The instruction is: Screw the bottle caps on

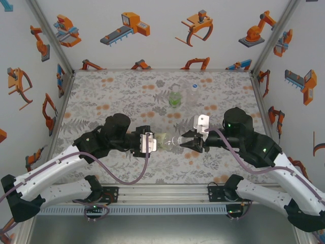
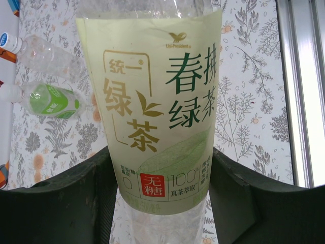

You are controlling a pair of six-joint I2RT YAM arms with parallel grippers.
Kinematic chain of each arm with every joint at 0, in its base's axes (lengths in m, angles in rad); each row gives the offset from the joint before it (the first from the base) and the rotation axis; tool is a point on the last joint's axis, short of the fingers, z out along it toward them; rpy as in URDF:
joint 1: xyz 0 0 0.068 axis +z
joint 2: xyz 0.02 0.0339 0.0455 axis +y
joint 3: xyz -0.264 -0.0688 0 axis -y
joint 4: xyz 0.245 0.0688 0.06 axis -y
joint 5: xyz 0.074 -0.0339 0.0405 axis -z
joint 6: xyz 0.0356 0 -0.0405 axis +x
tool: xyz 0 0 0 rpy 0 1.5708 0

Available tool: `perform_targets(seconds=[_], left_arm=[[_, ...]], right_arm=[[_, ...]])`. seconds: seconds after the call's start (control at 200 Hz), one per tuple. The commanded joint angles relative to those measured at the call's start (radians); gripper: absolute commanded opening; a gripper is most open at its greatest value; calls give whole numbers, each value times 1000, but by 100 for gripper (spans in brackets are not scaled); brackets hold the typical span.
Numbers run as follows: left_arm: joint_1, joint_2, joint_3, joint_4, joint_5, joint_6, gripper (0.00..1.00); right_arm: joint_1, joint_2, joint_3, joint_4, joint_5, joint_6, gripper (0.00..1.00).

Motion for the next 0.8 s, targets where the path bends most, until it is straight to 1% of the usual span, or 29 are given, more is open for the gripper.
perform_targets(seconds=[0.0,0.586,0.796], left_arm=[[-3,-3,37,-1,26,19,0],[-3,2,34,5,32,9,0],[-4,2,34,5,30,6,0]], right_arm=[[8,4,-9,55,-14,-13,0],[29,33,-14,74,-24,1,0],[35,46,-11,55,-23,1,0]])
